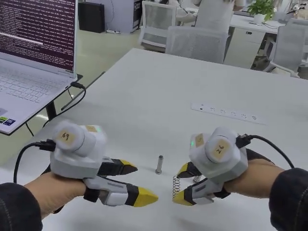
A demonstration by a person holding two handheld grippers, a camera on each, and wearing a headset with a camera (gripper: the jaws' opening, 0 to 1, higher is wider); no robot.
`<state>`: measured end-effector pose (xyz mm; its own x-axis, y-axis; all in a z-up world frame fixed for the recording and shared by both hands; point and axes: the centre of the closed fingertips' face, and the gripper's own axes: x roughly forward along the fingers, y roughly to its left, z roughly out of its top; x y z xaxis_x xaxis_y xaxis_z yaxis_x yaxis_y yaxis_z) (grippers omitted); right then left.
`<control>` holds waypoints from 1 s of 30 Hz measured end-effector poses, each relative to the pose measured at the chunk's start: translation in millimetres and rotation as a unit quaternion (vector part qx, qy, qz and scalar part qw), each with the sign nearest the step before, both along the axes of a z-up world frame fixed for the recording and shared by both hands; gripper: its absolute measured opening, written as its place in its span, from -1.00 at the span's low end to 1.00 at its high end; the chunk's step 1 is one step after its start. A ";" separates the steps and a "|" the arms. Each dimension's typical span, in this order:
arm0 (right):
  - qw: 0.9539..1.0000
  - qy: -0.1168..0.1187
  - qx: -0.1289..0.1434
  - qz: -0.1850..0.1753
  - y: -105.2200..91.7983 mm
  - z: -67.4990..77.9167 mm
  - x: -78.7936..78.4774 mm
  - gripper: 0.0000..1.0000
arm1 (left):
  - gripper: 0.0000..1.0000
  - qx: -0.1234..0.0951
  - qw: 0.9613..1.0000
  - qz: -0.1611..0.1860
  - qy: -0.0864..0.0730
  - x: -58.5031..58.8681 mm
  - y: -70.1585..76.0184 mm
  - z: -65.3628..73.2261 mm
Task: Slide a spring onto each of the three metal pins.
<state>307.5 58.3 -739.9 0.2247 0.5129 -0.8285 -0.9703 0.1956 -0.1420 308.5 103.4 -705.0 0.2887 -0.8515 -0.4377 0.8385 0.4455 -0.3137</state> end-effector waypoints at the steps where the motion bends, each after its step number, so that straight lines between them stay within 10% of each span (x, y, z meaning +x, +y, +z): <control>1: 1.000 -0.001 0.001 0.001 0.5 0.5 -0.1 -0.38 | 0.01 -0.002 1.000 0.000 0.004 0.6 -1.3 -0.3; 7: 1.000 -0.009 0.008 0.014 7.3 3.4 -2.5 -0.38 | -0.14 -0.020 0.998 0.025 0.053 7.5 -8.2 -2.2; 30: 0.993 -0.083 0.053 0.065 32.3 22.7 -2.6 -0.38 | -0.38 -0.020 0.996 0.037 0.076 11.3 -20.7 -8.1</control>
